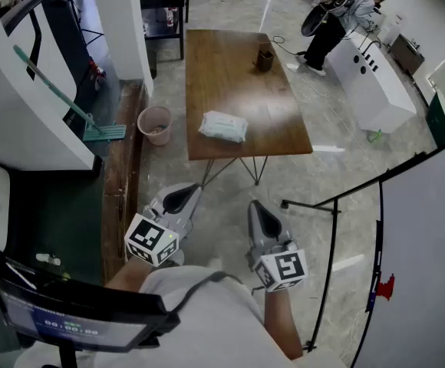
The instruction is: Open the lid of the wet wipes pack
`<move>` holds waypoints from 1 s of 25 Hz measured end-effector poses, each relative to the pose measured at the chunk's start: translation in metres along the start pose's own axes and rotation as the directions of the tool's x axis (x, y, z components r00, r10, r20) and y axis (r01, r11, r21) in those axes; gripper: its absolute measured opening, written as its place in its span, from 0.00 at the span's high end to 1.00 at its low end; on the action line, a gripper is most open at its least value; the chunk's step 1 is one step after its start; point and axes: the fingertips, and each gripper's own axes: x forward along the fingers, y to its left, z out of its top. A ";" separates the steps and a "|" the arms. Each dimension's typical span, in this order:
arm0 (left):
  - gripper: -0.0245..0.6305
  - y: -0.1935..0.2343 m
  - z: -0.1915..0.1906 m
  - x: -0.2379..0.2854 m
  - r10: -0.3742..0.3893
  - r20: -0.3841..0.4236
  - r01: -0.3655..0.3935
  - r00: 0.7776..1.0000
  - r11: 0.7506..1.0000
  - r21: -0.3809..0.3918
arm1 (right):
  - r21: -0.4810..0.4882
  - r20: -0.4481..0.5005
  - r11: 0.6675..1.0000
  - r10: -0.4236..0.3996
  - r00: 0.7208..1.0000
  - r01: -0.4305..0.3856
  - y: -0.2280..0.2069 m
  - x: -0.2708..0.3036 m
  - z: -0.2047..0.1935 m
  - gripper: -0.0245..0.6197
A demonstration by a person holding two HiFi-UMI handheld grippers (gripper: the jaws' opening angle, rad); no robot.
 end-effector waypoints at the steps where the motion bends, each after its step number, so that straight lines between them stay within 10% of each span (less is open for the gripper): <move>1: 0.96 0.000 0.000 0.000 0.004 -0.001 -0.004 1.000 1.000 -0.002 | 0.000 -0.003 1.000 0.001 1.000 -0.001 0.000 0.000 0.000 0.95; 25: 0.96 -0.026 -0.004 0.023 0.092 -0.030 -0.092 0.995 0.995 0.024 | 0.066 -0.002 0.991 0.117 0.993 -0.117 -0.042 -0.022 -0.009 0.95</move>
